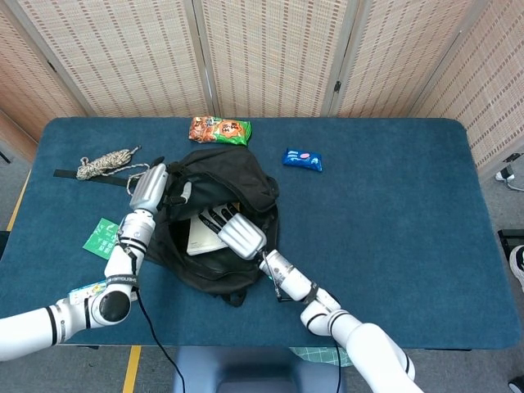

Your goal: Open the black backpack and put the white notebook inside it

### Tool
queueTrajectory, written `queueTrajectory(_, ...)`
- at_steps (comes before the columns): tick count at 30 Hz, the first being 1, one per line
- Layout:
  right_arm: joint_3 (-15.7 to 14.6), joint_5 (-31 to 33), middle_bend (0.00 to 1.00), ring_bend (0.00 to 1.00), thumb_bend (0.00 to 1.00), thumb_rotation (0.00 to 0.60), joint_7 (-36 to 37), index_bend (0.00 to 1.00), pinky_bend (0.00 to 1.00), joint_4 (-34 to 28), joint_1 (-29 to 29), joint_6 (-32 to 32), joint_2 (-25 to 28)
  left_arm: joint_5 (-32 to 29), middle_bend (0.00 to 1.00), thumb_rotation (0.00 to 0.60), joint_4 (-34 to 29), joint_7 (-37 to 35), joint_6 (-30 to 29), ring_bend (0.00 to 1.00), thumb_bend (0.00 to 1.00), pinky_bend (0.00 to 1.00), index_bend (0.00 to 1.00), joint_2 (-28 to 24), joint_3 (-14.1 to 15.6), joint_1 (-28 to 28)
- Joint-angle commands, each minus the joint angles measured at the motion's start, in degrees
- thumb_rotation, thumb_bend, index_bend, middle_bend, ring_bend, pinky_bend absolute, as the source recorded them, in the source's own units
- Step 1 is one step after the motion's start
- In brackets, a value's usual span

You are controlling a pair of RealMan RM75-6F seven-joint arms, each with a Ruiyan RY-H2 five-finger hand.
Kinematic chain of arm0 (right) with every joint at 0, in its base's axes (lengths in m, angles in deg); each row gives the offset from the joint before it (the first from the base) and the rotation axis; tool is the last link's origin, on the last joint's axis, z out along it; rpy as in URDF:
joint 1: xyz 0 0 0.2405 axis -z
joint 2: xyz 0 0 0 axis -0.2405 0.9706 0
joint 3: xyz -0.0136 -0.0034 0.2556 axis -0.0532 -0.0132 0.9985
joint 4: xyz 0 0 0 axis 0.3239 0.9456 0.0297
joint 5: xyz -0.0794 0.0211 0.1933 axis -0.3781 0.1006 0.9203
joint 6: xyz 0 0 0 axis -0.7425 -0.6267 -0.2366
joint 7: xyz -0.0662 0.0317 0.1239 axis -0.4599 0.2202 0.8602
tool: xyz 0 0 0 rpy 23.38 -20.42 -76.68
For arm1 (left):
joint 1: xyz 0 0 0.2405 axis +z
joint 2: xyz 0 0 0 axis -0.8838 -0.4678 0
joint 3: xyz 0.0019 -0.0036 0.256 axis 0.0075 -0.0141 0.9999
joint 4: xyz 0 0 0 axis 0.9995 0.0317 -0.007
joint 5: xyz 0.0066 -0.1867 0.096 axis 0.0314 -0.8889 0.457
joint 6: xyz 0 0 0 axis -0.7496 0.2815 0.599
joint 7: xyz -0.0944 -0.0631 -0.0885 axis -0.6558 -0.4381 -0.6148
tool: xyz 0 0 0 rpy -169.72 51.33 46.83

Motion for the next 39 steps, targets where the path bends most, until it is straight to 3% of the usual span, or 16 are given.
queueTrajectory(1,0.1,0.6,0.06,0.24,0.30,0.600,-0.1,0.00,0.17,-2.8,0.8,-0.3,1.3,-3.2,0.42,0.600,2.6,1.5,0.8,0.38,0.72,0.05,0.68,0.9,-1.0,-1.9)
queueTrajectory(12,-1.5,0.0,0.07,0.25,0.27,0.600,0.9,0.00,0.16,-16.3,5.0,-5.2,8.3,-6.8,0.42,0.600,5.9,2.5,2.1,0.38,0.72,0.05,0.67,1.3,-1.1,-3.3)
queueTrajectory(22,-8.2,-4.0,0.18,0.32,0.26,0.600,-2.2,0.00,0.26,-42.4,15.4,-15.1,23.3,-8.5,0.42,0.600,7.4,3.1,3.0,0.38,0.72,0.05,0.67,1.6,-0.9,-4.2)
queueTrajectory(29,-13.5,-6.9,0.20,0.33,0.26,0.600,-2.5,0.04,0.27,-50.6,24.1,-23.8,31.2,-7.9,0.42,0.600,6.3,3.2,3.1,0.37,0.72,0.04,0.64,0.7,0.2,-3.3)
queueTrajectory(32,-15.0,-7.4,0.21,0.33,0.26,0.600,-3.1,0.06,0.27,-53.0,27.7,-27.1,34.7,-8.3,0.39,0.600,3.7,3.7,5.2,0.33,0.62,0.02,0.53,-1.4,1.5,-2.4)
queueTrajectory(34,-15.6,-7.6,0.21,0.33,0.26,0.600,-3.0,0.06,0.27,-54.1,29.9,-29.2,37.2,-7.6,0.35,0.600,1.6,3.5,6.7,0.29,0.47,0.00,0.40,-3.3,2.3,-1.6)
queueTrajectory(39,-16.0,-7.2,0.21,0.33,0.26,0.600,-0.5,0.07,0.27,-54.4,34.7,-33.5,41.8,-2.0,0.28,0.600,-4.9,2.3,8.7,0.23,0.32,0.00,0.21,-7.5,5.3,1.3)
